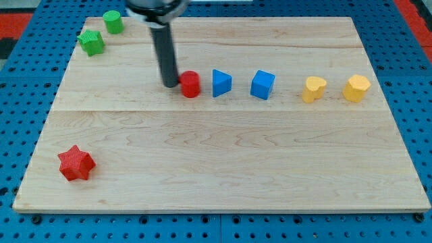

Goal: Move red star to the left center

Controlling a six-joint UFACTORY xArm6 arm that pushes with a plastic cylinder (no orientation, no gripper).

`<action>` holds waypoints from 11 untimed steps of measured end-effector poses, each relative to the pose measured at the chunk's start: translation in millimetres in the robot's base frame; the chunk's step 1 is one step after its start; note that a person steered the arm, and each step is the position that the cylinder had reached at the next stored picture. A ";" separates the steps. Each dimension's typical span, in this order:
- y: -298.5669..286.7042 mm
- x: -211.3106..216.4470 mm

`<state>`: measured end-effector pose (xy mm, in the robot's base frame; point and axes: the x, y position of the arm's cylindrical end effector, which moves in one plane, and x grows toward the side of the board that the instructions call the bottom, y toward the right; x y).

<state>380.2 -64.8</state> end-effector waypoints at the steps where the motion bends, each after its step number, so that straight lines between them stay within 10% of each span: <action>1: -70.8 1.1; 3: 46.3 133.1; 5: -61.0 199.9; 9: -187.2 177.5; 11: -109.9 117.3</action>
